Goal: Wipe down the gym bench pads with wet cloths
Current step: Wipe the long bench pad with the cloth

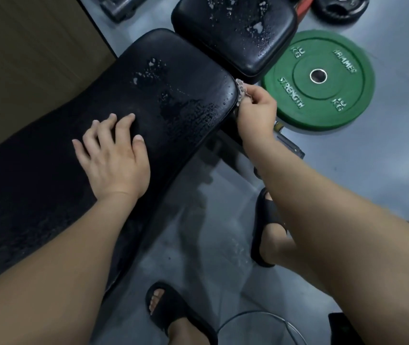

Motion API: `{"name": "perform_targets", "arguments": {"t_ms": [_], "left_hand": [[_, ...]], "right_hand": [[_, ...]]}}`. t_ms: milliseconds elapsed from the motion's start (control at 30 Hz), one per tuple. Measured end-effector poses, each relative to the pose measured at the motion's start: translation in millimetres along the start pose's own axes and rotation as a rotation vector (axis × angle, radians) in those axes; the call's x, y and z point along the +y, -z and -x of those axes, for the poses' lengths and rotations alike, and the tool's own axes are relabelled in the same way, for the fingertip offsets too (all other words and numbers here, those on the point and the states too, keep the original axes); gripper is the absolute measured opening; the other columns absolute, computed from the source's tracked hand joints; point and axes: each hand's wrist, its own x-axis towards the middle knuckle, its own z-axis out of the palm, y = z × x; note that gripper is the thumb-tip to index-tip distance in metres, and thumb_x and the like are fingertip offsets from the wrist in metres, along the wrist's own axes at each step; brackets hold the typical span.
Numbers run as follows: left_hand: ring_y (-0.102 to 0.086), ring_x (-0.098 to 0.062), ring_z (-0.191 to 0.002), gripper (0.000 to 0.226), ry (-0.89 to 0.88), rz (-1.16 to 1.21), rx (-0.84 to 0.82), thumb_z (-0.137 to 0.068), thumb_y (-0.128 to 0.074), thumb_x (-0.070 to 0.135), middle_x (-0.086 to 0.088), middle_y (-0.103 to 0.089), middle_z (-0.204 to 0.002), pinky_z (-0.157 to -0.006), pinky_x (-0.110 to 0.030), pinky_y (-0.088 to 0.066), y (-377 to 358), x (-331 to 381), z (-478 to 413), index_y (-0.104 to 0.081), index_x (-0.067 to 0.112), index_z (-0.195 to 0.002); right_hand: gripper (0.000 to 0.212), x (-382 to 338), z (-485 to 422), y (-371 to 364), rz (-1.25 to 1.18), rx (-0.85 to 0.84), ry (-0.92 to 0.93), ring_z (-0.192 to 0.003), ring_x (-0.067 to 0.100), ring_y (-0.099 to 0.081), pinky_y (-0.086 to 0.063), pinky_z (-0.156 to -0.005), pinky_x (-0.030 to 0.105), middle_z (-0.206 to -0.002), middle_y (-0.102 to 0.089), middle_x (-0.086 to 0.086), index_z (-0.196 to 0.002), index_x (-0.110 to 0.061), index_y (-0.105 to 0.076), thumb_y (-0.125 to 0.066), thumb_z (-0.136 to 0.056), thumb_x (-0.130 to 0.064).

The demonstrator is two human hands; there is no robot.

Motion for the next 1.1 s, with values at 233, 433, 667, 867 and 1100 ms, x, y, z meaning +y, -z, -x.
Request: {"name": "perform_targets", "arguments": {"t_ms": [233,433,667,867,1100], "left_hand": [[-0.028,-0.032,-0.148,0.044,-0.006,0.003,-0.013,-0.104,-0.041,0.04,-0.002,-0.039,-0.156,-0.121,-0.066,-0.014,5,1,0,-0.041,0.033,-0.148],[-0.021,-0.028,-0.152,0.047,0.012,0.035,-0.076,-0.102,-0.039,0.043,0.001,-0.034,-0.158,-0.122,-0.066,-0.009,12,-1,-3,-0.038,0.036,-0.148],[-0.019,-0.027,-0.153,0.054,0.004,0.02,-0.109,-0.099,-0.034,0.049,0.0,-0.034,-0.16,-0.122,-0.065,-0.011,15,-4,-5,-0.037,0.036,-0.152],[-0.023,-0.028,-0.153,0.057,-0.001,-0.007,-0.124,-0.098,-0.032,0.05,0.001,-0.037,-0.16,-0.122,-0.064,-0.012,13,-6,-9,-0.039,0.036,-0.153],[-0.027,-0.03,-0.151,0.058,-0.018,-0.029,-0.133,-0.096,-0.038,0.049,-0.001,-0.041,-0.157,-0.121,-0.065,-0.013,14,-7,-10,-0.043,0.034,-0.152]], "right_hand": [[0.018,-2,23,21,0.134,-0.081,-0.012,-0.058,0.007,-0.055,-0.048,-0.062,0.027,-0.07,-0.064,-0.007,-0.09,-0.022,-0.068,-0.055,-0.098,-0.012],[0.018,-66,13,-17,0.336,-0.137,0.442,-0.091,0.001,-0.06,-0.05,-0.092,0.024,-0.101,-0.067,0.002,-0.101,-0.031,-0.072,-0.057,-0.093,-0.027],[0.023,-130,-18,-126,0.691,-0.493,0.778,-0.095,0.018,-0.052,-0.033,-0.083,0.01,-0.1,-0.05,0.002,-0.112,-0.014,-0.071,-0.053,-0.096,-0.011],[0.033,-142,-62,-196,1.175,-0.734,0.828,-0.119,0.039,-0.053,-0.042,-0.104,0.036,-0.123,-0.058,0.018,-0.123,-0.017,-0.068,-0.048,-0.098,-0.014],[0.023,-177,-92,-236,1.457,-1.113,0.428,-0.102,0.025,-0.068,-0.056,-0.088,0.035,-0.115,-0.072,0.004,-0.105,-0.015,-0.075,-0.06,-0.092,-0.028]]}}
